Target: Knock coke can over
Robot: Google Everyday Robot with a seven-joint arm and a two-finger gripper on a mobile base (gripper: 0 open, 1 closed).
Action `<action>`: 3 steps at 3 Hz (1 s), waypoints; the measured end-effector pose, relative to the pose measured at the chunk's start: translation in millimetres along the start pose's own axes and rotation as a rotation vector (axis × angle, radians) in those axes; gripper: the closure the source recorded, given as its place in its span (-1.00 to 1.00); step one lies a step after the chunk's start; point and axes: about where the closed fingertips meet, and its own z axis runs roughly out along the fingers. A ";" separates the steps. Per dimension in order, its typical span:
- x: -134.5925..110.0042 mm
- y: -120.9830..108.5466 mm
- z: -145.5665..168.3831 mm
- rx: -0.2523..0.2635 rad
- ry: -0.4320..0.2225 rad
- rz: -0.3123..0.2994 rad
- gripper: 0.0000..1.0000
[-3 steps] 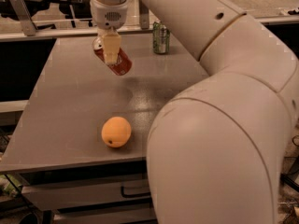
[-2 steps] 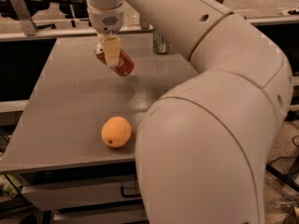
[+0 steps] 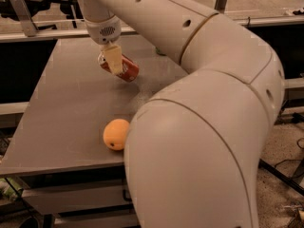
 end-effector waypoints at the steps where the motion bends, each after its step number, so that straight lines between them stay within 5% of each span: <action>1: -0.7 6.8 4.1 -0.015 0.040 -0.048 -0.72; 2: -4.4 14.2 6.9 -0.030 0.068 -0.104 -1.00; 3: -7.7 20.6 9.5 -0.045 0.088 -0.160 -1.00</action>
Offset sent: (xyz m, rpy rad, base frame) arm -0.0356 -0.0136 -0.0136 -0.1941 0.0561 0.1337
